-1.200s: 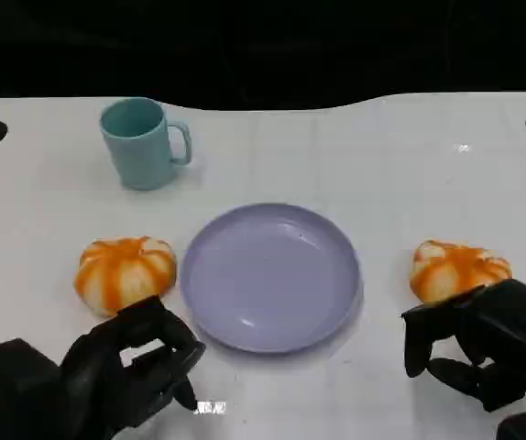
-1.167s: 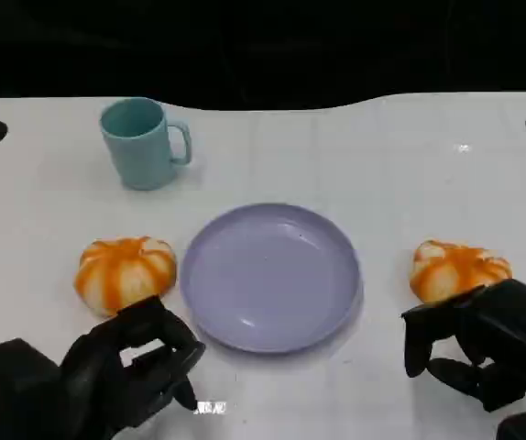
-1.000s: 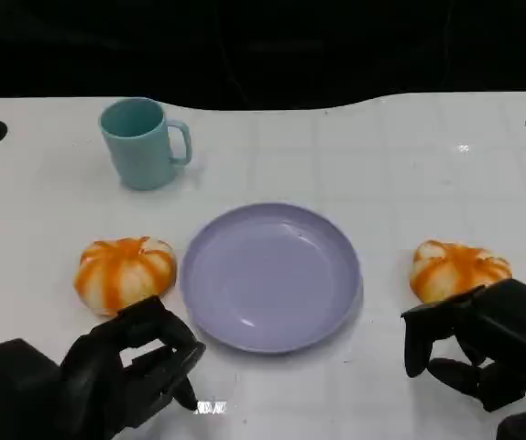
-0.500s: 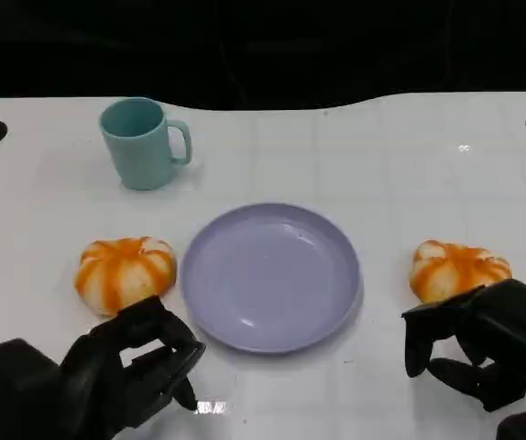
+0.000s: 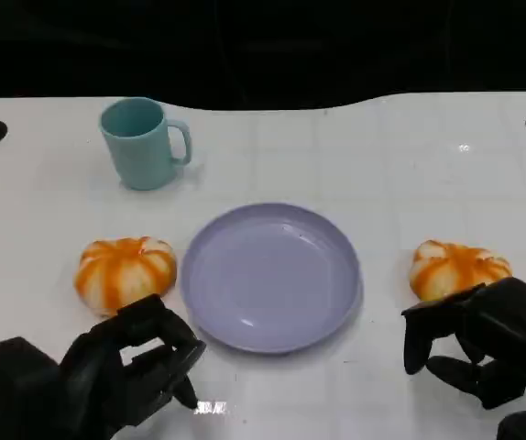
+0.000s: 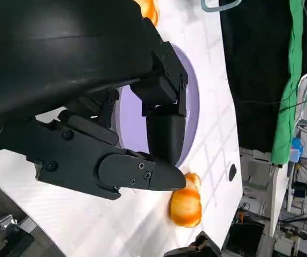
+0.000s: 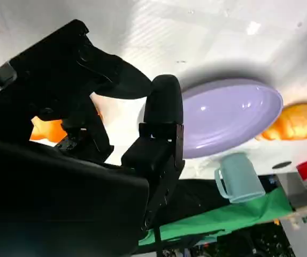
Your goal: Grasp the bread from the table and place it into the plate.
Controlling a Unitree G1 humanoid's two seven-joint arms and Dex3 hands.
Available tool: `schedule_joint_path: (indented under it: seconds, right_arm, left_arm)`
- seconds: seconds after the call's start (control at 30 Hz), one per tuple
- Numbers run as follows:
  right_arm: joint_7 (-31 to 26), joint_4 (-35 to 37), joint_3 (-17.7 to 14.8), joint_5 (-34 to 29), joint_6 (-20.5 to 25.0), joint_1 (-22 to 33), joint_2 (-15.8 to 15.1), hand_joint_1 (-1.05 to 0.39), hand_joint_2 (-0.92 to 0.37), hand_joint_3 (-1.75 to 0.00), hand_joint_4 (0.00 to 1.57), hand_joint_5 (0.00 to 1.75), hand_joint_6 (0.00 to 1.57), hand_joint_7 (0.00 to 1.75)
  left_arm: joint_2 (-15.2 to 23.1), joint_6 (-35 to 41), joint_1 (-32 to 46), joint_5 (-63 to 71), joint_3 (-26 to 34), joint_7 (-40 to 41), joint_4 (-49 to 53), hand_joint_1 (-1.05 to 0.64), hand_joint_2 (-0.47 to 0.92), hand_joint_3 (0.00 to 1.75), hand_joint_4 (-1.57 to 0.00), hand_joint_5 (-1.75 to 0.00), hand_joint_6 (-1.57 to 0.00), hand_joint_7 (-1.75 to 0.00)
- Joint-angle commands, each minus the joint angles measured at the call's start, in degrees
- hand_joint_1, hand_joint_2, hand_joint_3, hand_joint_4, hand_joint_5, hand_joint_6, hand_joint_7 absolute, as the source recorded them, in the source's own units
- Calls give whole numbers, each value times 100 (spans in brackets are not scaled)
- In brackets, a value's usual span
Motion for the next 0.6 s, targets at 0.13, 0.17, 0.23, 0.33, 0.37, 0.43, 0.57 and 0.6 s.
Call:
schedule_joint_path:
  seconds: [0.13,0.17,0.23,0.33,0.37,0.43,0.57,0.6]
  right_arm:
    - [-494,-309,-316,-40,64,51,30,-22,-55,-77,71,148,81,71]
    - [-465,-381,-342,-55,113,56,4,-26,-64,-58,68,132,78,58]
    - [-383,-525,-385,-69,209,69,-55,-33,-82,-24,65,109,77,37]
    - [-315,-667,-434,-91,299,78,-155,-40,-91,-10,59,93,73,24]
    - [-335,-694,-460,-123,298,74,-193,-43,-92,-9,55,88,70,21]
    - [-381,-736,-509,-192,311,68,-238,-45,-92,-8,51,79,68,16]
    - [-264,-892,-621,-202,462,83,-319,-48,-92,-8,47,44,62,3]
    - [-204,-945,-636,-189,522,93,-344,-48,-92,-8,45,39,60,1]
  left_arm:
    - [116,-29,4,-3,56,-48,22,-56,92,25,-72,-175,-69,-149]
    - [108,-24,2,-29,66,-54,28,-56,92,25,-72,-175,-69,-149]
    - [102,-14,3,-70,77,-75,30,-56,92,24,-73,-175,-69,-148]
    - [103,-17,-2,-65,66,-76,27,-55,92,25,-73,-175,-69,-148]
    - [102,-23,-5,-52,60,-68,29,-55,92,25,-73,-175,-69,-147]
    - [102,-43,-15,-35,53,-67,48,-55,92,25,-73,-175,-69,-147]
    - [98,-79,-27,-21,45,-70,77,-55,92,26,-73,-175,-70,-148]
    - [96,-85,-28,-19,42,-70,81,-55,92,26,-74,-175,-70,-148]
